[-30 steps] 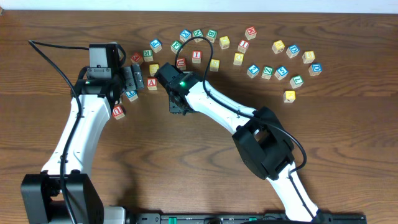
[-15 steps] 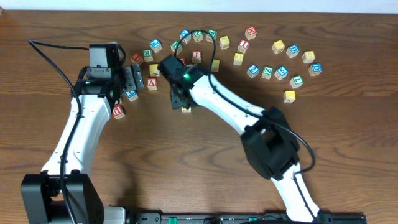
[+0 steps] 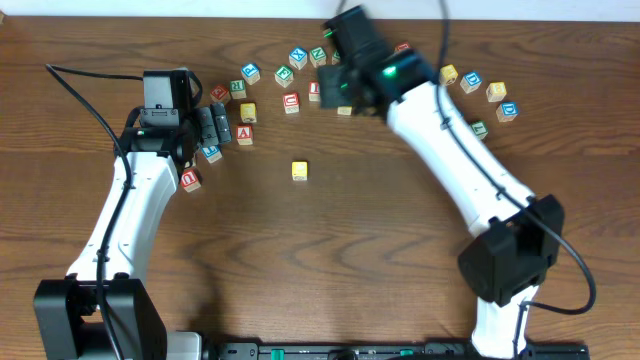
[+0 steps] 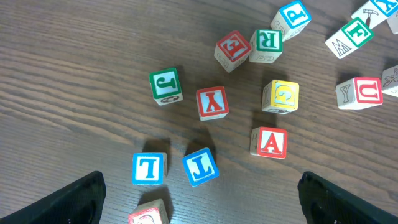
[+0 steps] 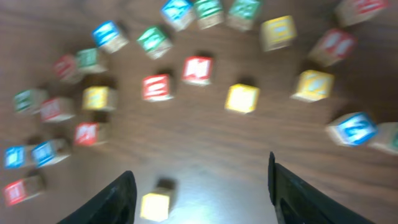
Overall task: Spell out CORL
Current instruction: 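Move the right gripper to the yellow O block and grasp it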
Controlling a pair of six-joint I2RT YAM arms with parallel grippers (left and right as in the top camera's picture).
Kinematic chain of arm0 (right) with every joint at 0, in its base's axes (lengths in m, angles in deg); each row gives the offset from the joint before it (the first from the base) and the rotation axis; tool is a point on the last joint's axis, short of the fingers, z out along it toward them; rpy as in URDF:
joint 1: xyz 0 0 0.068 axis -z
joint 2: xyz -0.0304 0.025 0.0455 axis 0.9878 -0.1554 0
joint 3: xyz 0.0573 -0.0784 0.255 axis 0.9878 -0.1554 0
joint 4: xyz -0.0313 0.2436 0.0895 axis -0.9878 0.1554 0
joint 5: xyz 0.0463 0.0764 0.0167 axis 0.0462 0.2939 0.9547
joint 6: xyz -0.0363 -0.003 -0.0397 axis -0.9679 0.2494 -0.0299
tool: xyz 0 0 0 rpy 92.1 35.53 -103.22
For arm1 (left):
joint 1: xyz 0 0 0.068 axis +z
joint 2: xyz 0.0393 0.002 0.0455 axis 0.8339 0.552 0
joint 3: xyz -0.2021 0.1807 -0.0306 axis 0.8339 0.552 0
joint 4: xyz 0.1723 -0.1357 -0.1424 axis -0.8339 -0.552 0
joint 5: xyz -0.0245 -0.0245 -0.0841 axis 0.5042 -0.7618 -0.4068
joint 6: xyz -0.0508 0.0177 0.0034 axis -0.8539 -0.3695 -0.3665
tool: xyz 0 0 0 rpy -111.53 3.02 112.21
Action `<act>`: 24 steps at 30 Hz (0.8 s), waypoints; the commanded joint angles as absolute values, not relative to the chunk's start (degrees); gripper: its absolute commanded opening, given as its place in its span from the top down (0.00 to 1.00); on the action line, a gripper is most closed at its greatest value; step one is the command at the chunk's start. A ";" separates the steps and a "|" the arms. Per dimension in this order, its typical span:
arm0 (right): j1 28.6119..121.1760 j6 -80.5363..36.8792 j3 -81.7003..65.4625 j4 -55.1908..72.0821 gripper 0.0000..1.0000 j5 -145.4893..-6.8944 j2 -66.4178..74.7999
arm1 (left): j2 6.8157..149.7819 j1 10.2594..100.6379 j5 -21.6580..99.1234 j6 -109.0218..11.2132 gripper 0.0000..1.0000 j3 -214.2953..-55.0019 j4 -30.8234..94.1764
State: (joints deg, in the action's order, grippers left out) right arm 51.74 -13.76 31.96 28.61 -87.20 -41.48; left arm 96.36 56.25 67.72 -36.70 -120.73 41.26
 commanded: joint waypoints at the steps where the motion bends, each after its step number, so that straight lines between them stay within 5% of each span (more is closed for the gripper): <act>1: 56.81 -16.67 32.39 27.25 0.41 -83.74 -42.38 | 97.00 56.49 67.17 -37.18 0.02 -122.12 41.28; 24: 62.86 -9.81 32.37 18.36 0.37 -93.71 -56.71 | 97.00 56.49 67.19 -37.18 0.02 -122.12 41.28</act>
